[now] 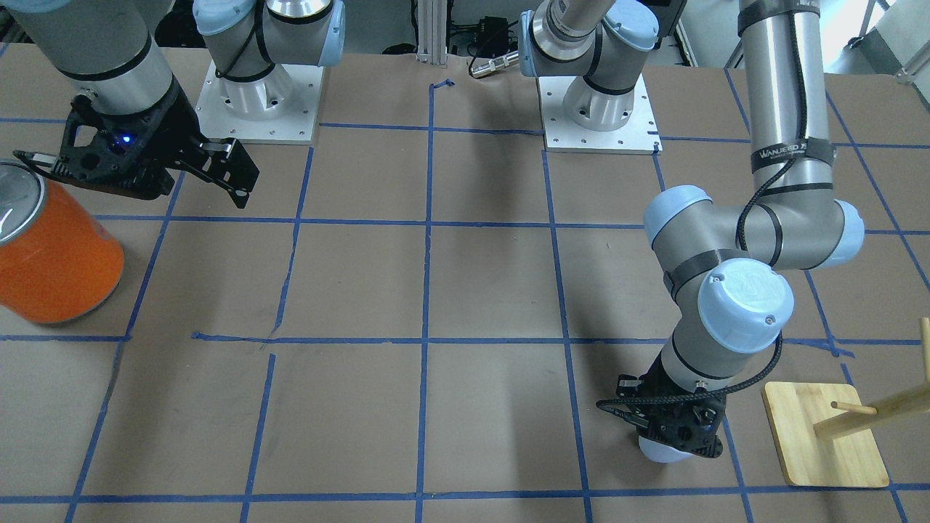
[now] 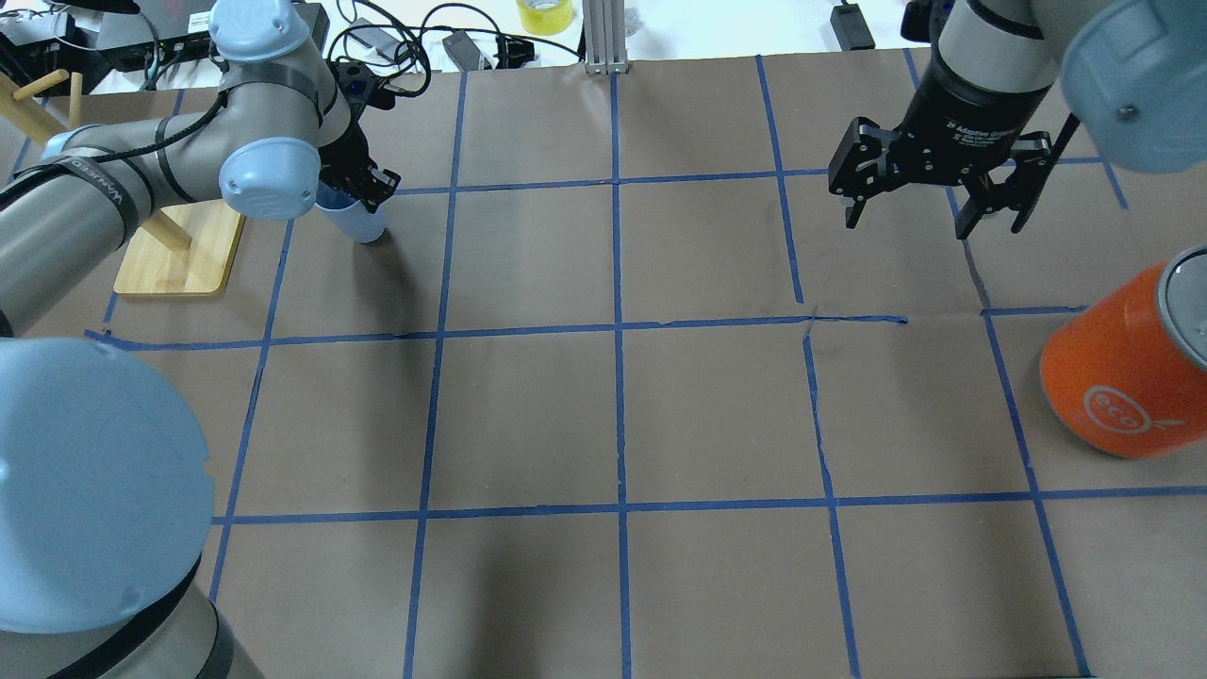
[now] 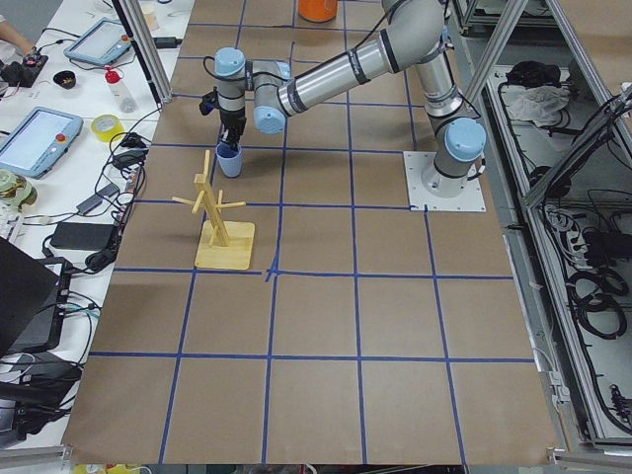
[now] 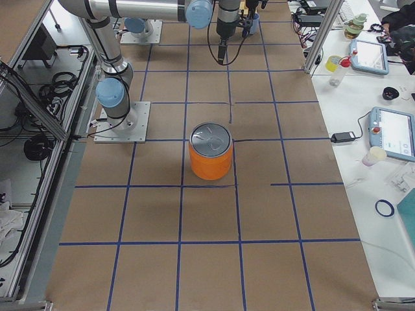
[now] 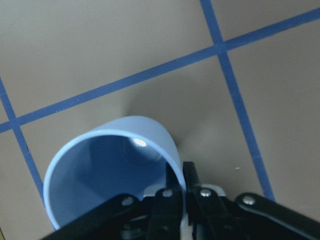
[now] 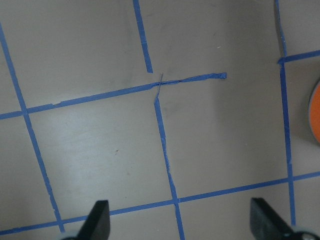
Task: Flip cup
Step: 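Set the cup upright on the table and open the left gripper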
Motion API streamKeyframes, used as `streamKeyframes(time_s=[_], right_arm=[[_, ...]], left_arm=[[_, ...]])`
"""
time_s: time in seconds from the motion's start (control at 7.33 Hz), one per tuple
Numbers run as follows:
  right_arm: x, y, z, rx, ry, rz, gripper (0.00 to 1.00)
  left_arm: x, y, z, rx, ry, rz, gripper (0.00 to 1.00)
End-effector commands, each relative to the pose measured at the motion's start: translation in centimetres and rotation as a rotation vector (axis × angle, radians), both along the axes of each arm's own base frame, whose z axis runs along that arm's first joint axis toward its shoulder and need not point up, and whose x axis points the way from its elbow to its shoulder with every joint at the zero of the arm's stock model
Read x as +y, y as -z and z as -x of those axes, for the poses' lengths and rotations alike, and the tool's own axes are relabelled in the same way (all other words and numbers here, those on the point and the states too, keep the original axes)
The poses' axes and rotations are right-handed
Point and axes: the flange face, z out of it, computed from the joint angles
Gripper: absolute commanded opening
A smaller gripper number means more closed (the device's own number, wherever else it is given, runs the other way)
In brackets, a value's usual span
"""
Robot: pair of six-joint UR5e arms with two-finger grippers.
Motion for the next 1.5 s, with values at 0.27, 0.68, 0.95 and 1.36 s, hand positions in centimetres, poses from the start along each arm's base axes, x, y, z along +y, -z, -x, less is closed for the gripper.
streamKeyframes(time_s=[0.27, 0.68, 0.95, 1.36], right_arm=[[0.0, 0.1, 0.0, 0.000, 0.000, -0.003, 1.00], [0.0, 0.1, 0.0, 0.000, -0.001, -0.003, 1.00], [0.0, 0.2, 0.0, 0.000, 0.000, -0.004, 1.00], [0.0, 0.1, 0.0, 0.001, -0.001, -0.003, 1.00]], left_arm=[[0.8, -1.2, -0.3, -0.003, -0.010, -0.034, 0.78], [4.7, -9.3, 1.8, 0.024, -0.110, -0.084, 0.84], [9.6, -16.3, 4.6, 0.031, -0.208, -0.073, 0.85], [17.3, -24.7, 7.9, 0.043, -0.368, -0.029, 0.88]])
